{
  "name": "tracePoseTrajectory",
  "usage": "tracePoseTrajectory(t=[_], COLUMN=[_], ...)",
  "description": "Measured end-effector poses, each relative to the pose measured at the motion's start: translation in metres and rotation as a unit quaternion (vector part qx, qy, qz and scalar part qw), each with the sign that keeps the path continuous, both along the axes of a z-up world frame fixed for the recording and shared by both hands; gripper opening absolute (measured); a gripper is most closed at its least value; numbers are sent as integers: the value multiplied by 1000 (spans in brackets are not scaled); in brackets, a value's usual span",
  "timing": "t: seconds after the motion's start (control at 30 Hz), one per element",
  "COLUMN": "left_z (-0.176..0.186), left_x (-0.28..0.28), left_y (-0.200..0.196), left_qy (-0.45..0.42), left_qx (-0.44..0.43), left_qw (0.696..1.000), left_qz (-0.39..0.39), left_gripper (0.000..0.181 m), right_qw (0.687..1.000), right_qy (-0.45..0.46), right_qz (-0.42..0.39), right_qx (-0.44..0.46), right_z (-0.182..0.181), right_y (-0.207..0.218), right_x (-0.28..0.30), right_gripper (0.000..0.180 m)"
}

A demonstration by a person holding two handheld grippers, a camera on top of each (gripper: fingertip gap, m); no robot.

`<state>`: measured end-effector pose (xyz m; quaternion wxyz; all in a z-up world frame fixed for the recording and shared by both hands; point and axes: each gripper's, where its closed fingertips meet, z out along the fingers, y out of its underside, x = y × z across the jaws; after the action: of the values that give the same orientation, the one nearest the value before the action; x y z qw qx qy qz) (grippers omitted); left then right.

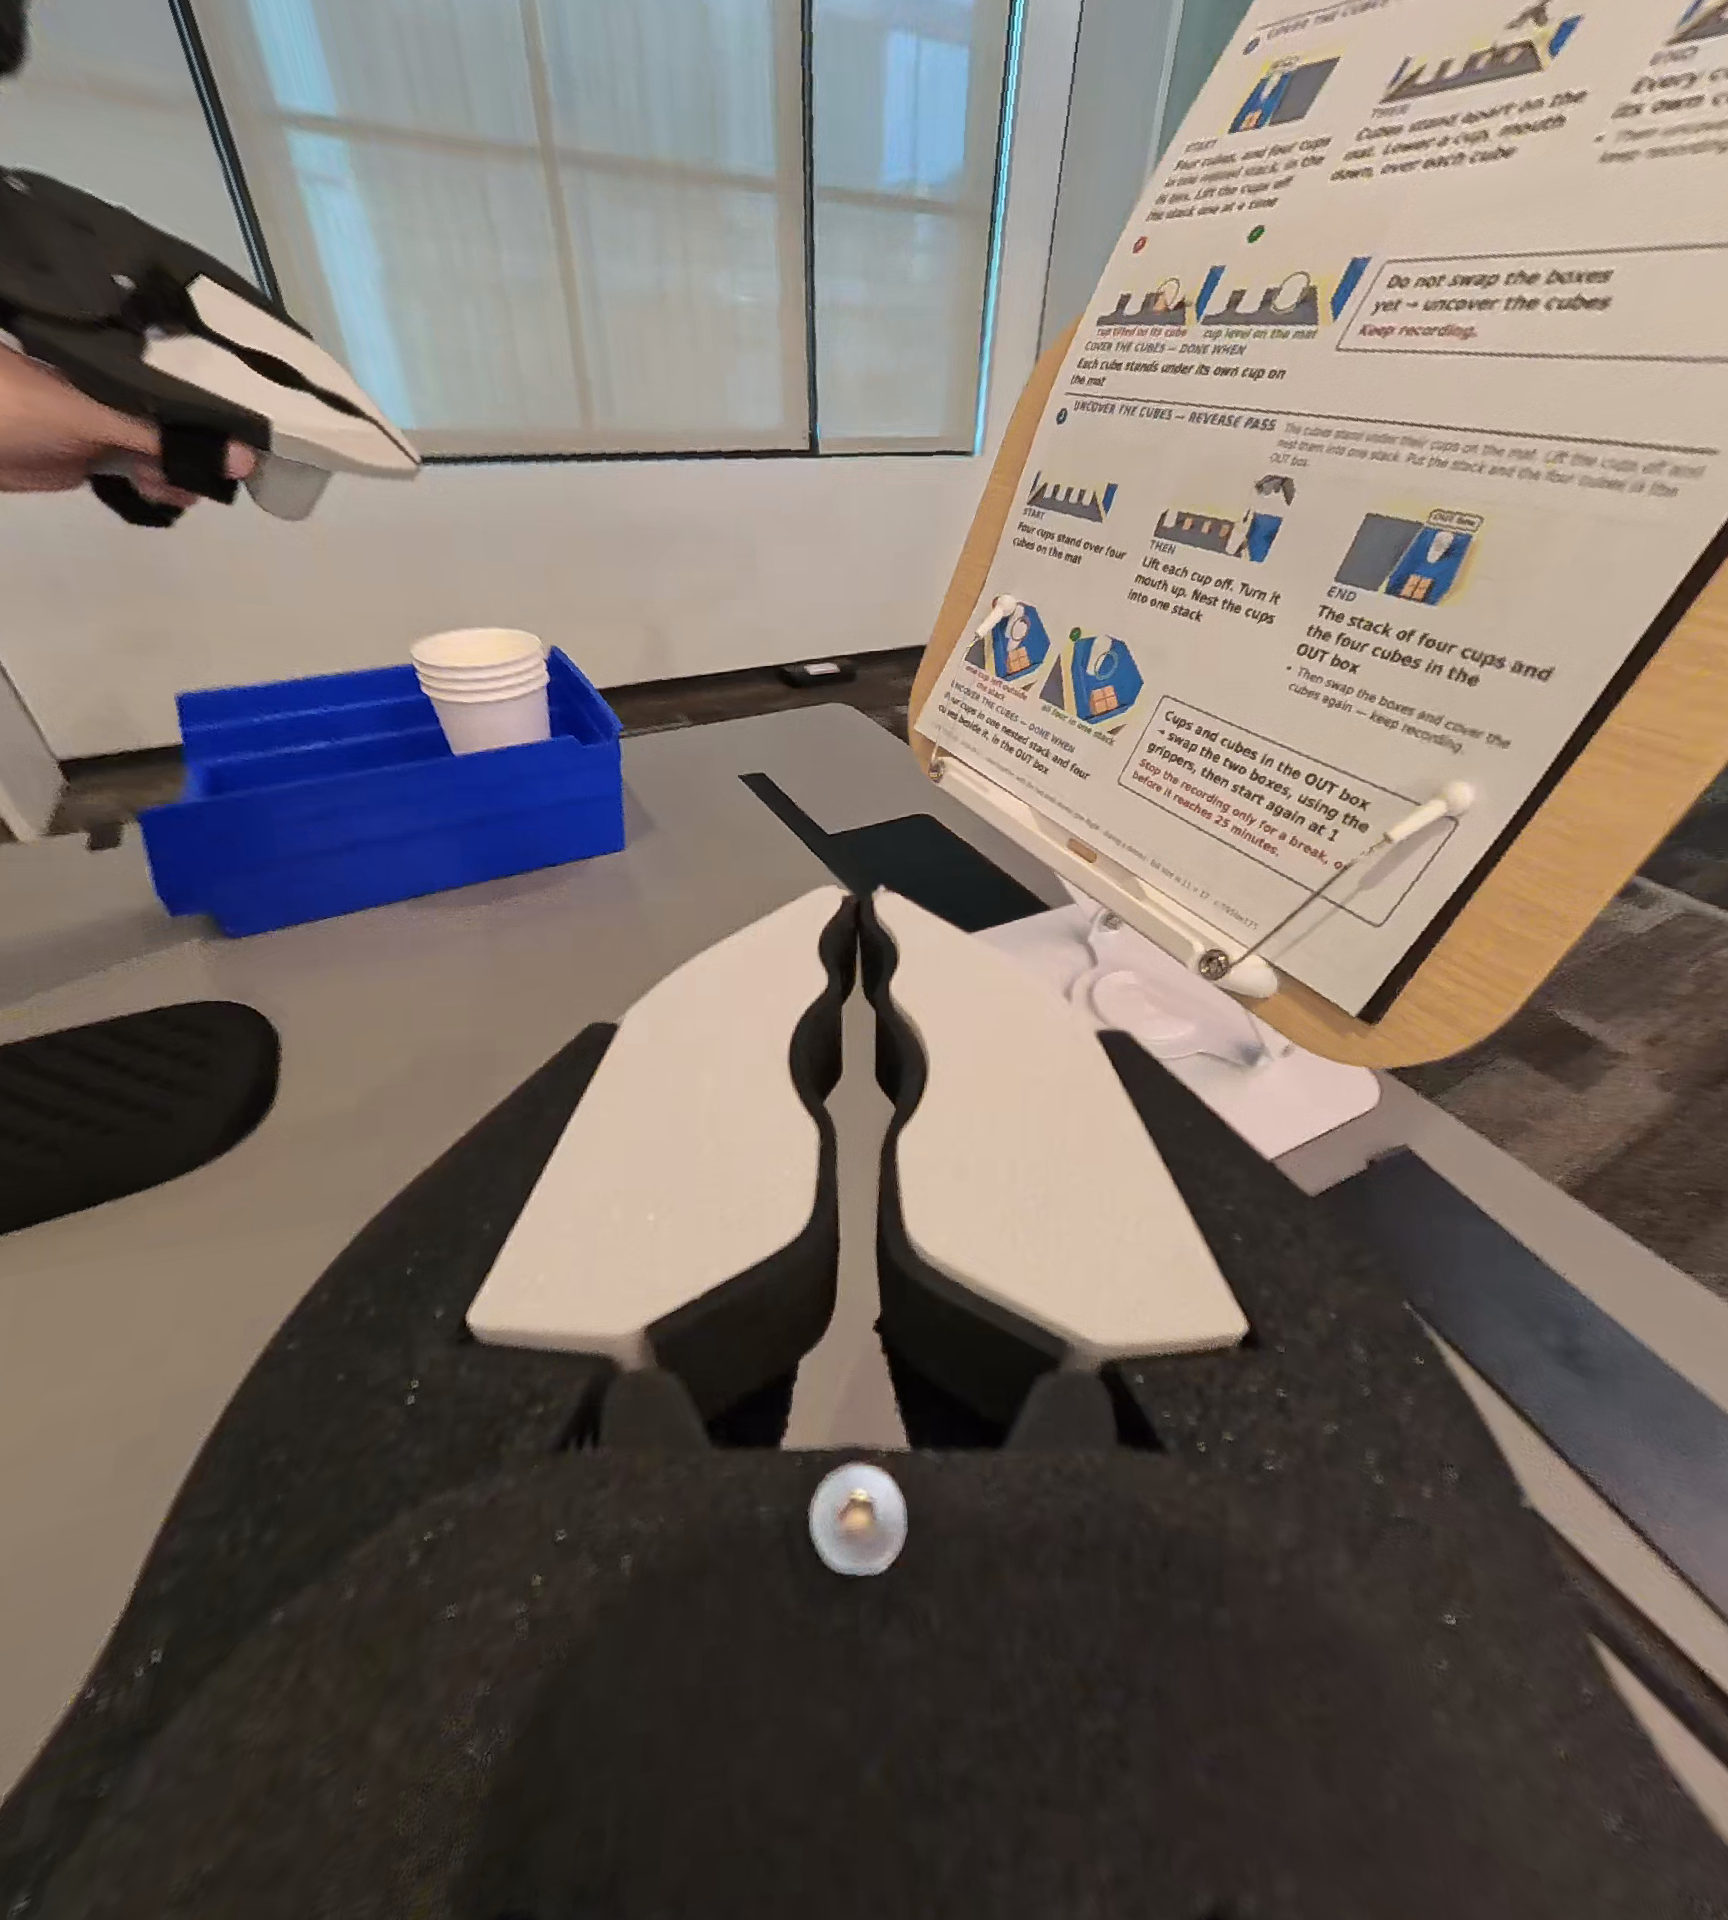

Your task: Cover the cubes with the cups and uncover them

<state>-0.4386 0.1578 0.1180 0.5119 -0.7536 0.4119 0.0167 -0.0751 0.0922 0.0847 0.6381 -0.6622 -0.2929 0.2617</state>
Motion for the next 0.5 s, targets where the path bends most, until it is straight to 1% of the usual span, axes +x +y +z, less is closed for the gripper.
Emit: tracePoseTrajectory(t=[0.07,0.17,0.27,0.37,0.5], left_z=[1,-14,-34,-44,-51], left_x=[-33,-73,-107,-130,-143], left_y=[11,17,19,19,11], left_qy=[38,65,73,64,46], left_qx=[-13,-84,-135,-148,-159], left_qw=[999,994,987,985,984], left_qz=[21,25,39,61,58], left_gripper=[0,0,1,3,1], right_qw=[1000,999,999,999,998], right_qy=[13,20,14,-1,-16], right_qz=[7,1,8,2,5], right_qx=[-15,-30,-47,-51,-63], right_z=[-2,-7,-13,-18,-26], right_y=[-2,0,0,3,5], right_x=[6,13,12,11,8], right_gripper=[0,0,1,2,3])
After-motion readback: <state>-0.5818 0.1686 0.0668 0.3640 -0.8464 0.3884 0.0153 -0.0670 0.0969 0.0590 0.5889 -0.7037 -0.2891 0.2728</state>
